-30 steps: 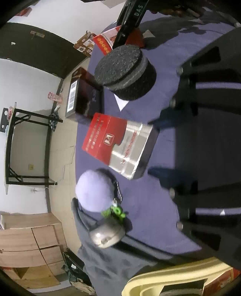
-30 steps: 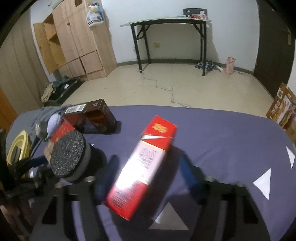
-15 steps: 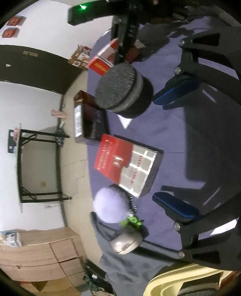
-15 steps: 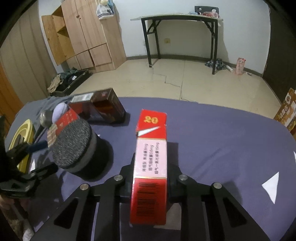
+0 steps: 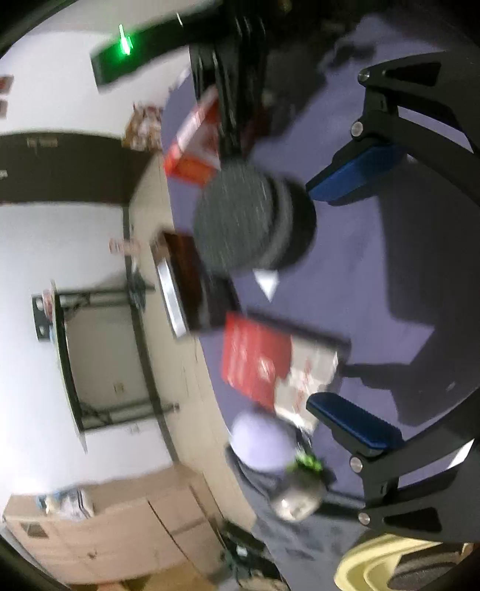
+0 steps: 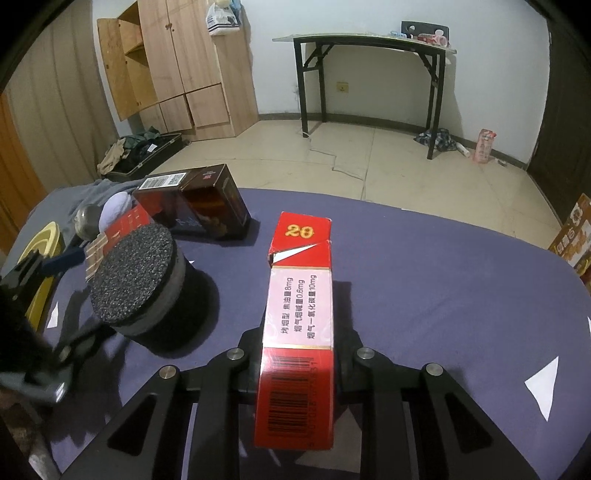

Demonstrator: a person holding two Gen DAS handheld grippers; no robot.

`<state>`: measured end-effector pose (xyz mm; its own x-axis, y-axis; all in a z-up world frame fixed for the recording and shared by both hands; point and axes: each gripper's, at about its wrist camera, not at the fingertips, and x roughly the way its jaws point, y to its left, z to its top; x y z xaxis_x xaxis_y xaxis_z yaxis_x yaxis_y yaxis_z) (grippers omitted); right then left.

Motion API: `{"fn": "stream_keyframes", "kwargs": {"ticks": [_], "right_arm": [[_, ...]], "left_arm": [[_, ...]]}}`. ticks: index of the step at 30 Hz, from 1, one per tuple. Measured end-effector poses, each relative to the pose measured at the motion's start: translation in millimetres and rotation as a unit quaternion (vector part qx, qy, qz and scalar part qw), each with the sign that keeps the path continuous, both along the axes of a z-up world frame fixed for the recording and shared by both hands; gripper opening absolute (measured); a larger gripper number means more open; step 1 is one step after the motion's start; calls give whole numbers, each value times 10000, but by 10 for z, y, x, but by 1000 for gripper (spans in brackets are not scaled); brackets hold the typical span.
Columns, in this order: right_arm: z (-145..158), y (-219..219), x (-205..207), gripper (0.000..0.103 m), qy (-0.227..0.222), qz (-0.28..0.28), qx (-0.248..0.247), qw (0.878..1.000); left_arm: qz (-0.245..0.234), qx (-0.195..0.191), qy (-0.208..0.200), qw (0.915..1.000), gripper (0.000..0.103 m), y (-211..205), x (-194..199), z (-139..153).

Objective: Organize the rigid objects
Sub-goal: 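Grasp the other black foam disc with left tool while right tool lifts the red-and-white box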

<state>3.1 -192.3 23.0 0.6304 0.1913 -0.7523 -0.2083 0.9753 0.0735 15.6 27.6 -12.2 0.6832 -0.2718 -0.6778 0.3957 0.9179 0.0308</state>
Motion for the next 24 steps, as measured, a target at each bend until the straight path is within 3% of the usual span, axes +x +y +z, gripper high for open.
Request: {"fn": "stream_keyframes", "kwargs": {"ticks": [4, 7, 10, 14, 16, 19, 21, 22, 23, 24], "right_arm": [[22, 54, 30, 23, -33, 149, -217, 9996], [136, -107, 43, 22, -33, -107, -59, 9999], [260, -217, -2, 22, -229, -331, -9, 9992], [270, -170, -68, 22, -386, -94, -141, 9991], [255, -175, -68, 22, -448, -56, -211, 9988], [206, -225, -9, 22, -290, -75, -39, 9995], [217, -219, 32, 22, -171, -65, -272, 9995], [279, -265, 26, 22, -270, -40, -141, 9995], [319, -331, 32, 22, -302, -68, 53, 9995], [339, -390, 48, 22, -300, -135, 89, 9994]], "left_arm": [[-121, -92, 103, 9998, 103, -174, -39, 72], [-124, -135, 119, 9998, 103, -209, -48, 105], [259, -101, 159, 9995, 103, -218, -7, 204], [912, -71, 416, 9949, 103, -462, 290, 298], [750, 102, 722, 9945, 103, -634, 440, 223], [700, 265, 694, 9948, 101, -810, 572, 122], [718, 163, 896, 9933, 100, -812, 634, 22], [642, 140, 938, 9934, 100, -813, 625, 2], [573, 126, 863, 9945, 98, -804, 612, 0], [563, 48, 791, 9953, 90, -778, 606, 8]]}}
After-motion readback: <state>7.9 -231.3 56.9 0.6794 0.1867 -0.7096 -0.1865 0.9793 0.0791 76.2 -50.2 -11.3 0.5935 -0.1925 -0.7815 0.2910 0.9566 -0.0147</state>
